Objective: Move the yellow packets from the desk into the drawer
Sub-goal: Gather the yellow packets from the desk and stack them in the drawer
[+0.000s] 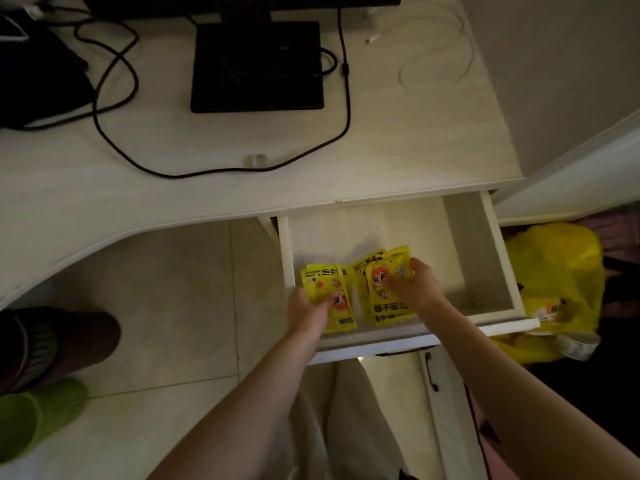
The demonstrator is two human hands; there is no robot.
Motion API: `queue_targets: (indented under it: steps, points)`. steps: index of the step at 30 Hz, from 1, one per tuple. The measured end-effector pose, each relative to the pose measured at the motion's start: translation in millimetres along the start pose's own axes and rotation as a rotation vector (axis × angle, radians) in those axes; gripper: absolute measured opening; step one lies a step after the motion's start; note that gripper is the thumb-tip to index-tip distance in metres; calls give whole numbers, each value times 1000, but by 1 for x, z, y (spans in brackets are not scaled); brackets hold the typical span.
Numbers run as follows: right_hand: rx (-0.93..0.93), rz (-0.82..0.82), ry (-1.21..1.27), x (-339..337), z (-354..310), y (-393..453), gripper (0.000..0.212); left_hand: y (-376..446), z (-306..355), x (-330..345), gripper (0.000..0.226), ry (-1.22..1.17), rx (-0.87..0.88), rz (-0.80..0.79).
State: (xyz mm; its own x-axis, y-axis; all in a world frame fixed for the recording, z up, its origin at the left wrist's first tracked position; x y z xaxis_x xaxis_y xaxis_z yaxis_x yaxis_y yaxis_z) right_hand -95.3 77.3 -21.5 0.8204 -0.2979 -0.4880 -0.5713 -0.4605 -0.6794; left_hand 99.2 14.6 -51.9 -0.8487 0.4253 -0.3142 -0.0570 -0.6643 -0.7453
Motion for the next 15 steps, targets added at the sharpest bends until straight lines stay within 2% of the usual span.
queue_targets:
  steps: [4, 10, 15]
  points:
    - [36, -38, -35, 5, 16, 27, 32, 12, -10, 22, 35, 121, -58, 42]
    - [79, -128, 30, 11, 32, 56, 32, 29, -8, 43, 18, -3, -171, 32]
    - [64, -173, -27, 17, 41, 66, 21, 39, -10, 52, 22, 34, -182, 8]
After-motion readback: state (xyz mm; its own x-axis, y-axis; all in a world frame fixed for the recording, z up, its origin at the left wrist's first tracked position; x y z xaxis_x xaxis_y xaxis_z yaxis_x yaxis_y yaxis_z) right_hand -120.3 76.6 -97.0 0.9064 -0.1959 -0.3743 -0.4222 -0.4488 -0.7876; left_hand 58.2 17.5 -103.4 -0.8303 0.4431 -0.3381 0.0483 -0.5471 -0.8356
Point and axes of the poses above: each hand's wrist, its own y-axis towards the middle knuckle, its own x-axis out of the palm, z = x × y, the point moved 3 cm from there along y, towards the middle knuckle, and after that the axes turned 3 degrees about y, right-handed, at the moved point
